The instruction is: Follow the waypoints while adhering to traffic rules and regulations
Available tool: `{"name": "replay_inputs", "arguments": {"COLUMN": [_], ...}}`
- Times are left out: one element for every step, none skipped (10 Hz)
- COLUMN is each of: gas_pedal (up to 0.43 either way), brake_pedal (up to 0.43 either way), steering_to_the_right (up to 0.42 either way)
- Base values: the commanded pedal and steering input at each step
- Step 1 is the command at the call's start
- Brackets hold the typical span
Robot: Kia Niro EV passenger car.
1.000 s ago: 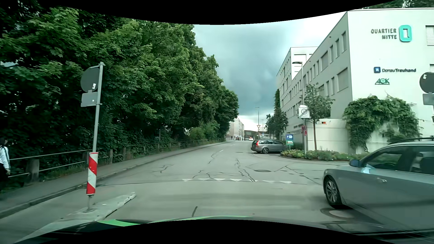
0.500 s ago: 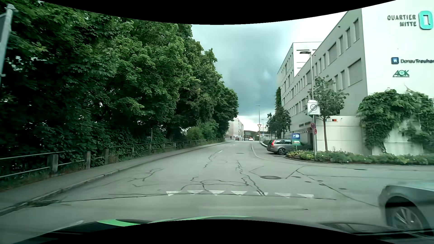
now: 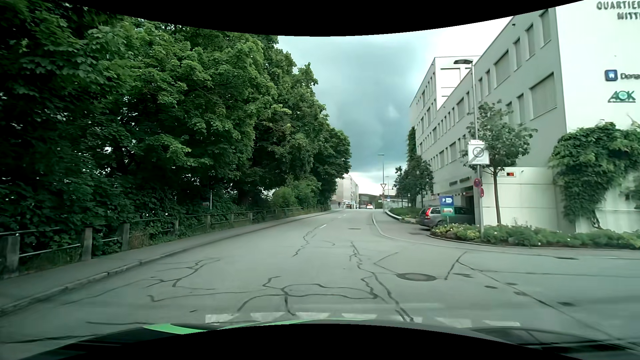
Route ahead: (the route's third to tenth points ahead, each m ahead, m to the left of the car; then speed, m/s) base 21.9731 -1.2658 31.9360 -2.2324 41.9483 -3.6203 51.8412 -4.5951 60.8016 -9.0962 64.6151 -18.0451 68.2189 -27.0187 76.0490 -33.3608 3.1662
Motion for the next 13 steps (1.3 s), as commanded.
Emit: {"name": "replay_inputs", "arguments": {"gas_pedal": [0.0, 0.0, 0.0, 0.0, 0.0, 0.0, 0.0, 0.0, 0.0, 0.008, 0.047, 0.138, 0.248], "brake_pedal": [0.207, 0.213, 0.213, 0.171, 0.0, 0.0, 0.0, 0.0, 0.0, 0.0, 0.0, 0.0, 0.0], "steering_to_the_right": [0.01, 0.01, 0.01, 0.01, 0.01, 0.01, 0.01, 0.01, 0.01, 0.01, 0.01, 0.01, 0.01]}}
